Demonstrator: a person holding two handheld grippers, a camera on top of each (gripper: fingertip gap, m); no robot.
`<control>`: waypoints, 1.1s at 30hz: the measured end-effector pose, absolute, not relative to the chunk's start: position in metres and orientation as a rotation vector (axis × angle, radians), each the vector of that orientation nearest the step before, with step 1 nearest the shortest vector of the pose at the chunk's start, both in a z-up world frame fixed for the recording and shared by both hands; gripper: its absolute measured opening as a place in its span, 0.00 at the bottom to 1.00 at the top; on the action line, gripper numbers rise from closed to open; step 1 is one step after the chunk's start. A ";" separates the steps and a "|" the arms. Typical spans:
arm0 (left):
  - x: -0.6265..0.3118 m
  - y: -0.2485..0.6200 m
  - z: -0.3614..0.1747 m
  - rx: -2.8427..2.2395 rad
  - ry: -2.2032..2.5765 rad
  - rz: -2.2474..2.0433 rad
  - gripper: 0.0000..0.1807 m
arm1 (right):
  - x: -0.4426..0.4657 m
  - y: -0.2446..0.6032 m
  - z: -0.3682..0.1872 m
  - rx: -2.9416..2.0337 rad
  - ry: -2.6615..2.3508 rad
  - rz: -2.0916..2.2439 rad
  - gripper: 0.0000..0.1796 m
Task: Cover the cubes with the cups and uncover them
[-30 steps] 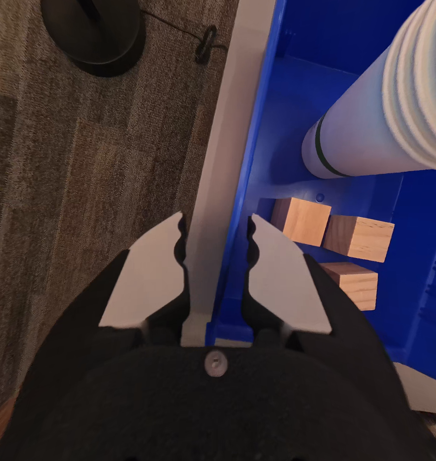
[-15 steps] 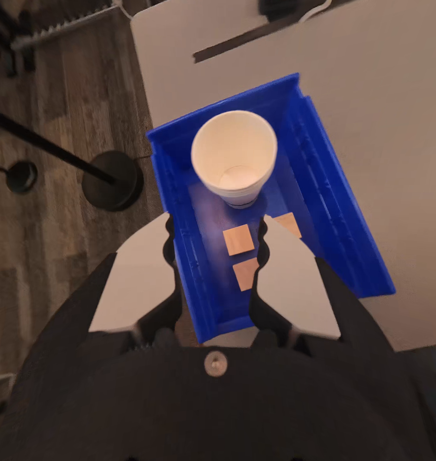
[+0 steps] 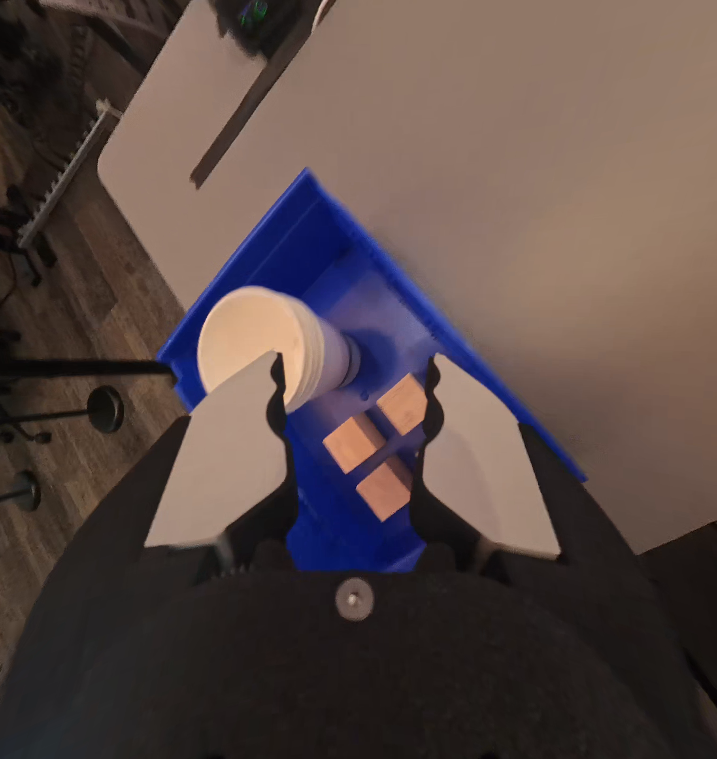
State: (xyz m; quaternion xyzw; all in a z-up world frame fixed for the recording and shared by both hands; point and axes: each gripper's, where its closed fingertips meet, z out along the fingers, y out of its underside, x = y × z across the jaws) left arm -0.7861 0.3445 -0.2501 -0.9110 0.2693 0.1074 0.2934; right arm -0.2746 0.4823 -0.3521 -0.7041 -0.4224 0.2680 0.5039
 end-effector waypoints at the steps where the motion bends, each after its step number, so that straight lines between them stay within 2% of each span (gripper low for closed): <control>1: -0.769 0.349 -0.246 -2.389 0.752 0.252 0.36 | -0.275 0.482 -0.353 -1.700 -1.024 0.647 0.29; 6: -0.665 0.374 -0.229 -2.206 0.823 0.117 0.36 | -0.275 0.483 -0.355 -1.703 -1.032 0.633 0.29; 14: -0.548 0.401 -0.245 -1.920 0.472 -0.251 0.39 | -0.263 0.493 -0.351 -1.729 -0.908 0.603 0.34; 18: -0.539 0.396 -0.268 -1.844 0.259 -0.409 0.40 | -0.258 0.497 -0.347 -1.756 -0.773 0.595 0.42; 22: -0.561 0.384 -0.287 -1.840 0.154 -0.385 0.40 | -0.243 0.501 -0.345 -1.812 -0.700 0.415 0.49; 33: -0.565 0.362 -0.316 -1.878 0.222 -0.344 0.39 | -0.216 0.445 -0.294 -1.862 -0.500 0.348 0.50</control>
